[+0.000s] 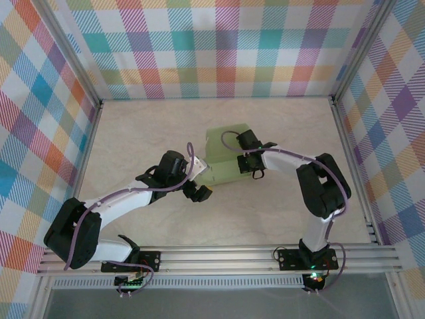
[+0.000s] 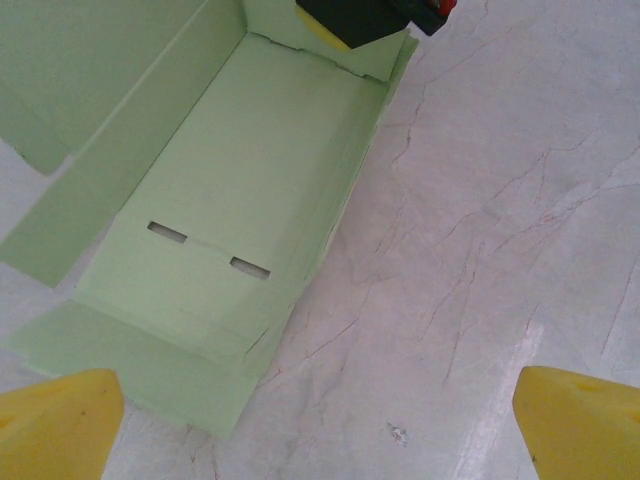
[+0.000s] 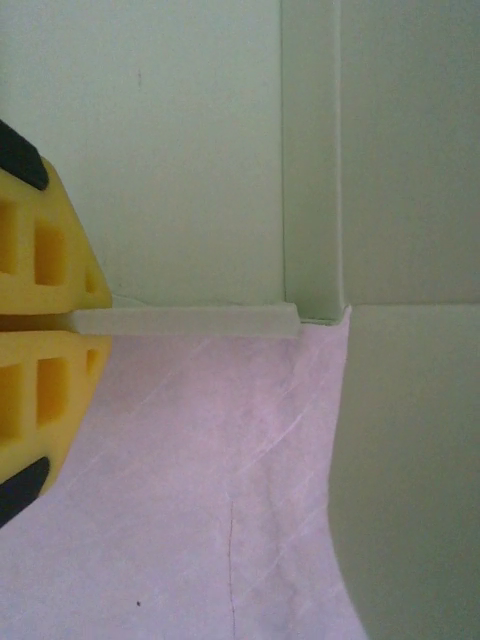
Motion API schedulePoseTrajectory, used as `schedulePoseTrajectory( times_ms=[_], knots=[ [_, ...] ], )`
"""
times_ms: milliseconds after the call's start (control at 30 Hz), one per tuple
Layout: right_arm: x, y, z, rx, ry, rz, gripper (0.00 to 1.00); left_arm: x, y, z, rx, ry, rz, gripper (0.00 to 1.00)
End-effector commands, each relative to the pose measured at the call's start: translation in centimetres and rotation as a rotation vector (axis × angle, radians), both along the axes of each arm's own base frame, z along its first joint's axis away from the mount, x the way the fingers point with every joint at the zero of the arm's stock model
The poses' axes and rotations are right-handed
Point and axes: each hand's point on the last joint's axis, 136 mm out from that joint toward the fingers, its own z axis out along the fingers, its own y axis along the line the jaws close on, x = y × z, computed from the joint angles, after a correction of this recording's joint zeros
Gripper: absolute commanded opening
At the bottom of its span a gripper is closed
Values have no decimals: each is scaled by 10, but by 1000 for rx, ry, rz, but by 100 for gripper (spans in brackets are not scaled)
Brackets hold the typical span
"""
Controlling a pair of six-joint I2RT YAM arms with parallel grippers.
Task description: Fold the paper box
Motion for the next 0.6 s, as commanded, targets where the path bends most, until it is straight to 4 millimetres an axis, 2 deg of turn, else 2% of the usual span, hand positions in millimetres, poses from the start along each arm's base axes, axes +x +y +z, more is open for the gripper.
schedulePoseTrajectory(
  times_ms=[0, 167, 267, 433, 500, 567],
  knots=[
    [-18, -26, -23, -183, 79, 1, 6, -3, -6, 4, -12, -2, -29, 100],
    [-26, -26, -33, -264, 116, -2, 4, 10, 6, 9, -25, -40, 77, 100],
    [-31, -27, -42, -309, 131, -7, 0, 33, 32, 21, -80, -99, 269, 100],
    [-40, -32, -57, -395, 148, -19, 0, 61, 95, 44, -263, -128, 620, 100],
    [-42, -30, -63, -437, 151, -8, 0, 63, 107, 46, -252, -116, 660, 100],
    [-44, -29, -71, -488, 154, 5, 0, 62, 110, 48, -235, -111, 662, 100]
  ],
)
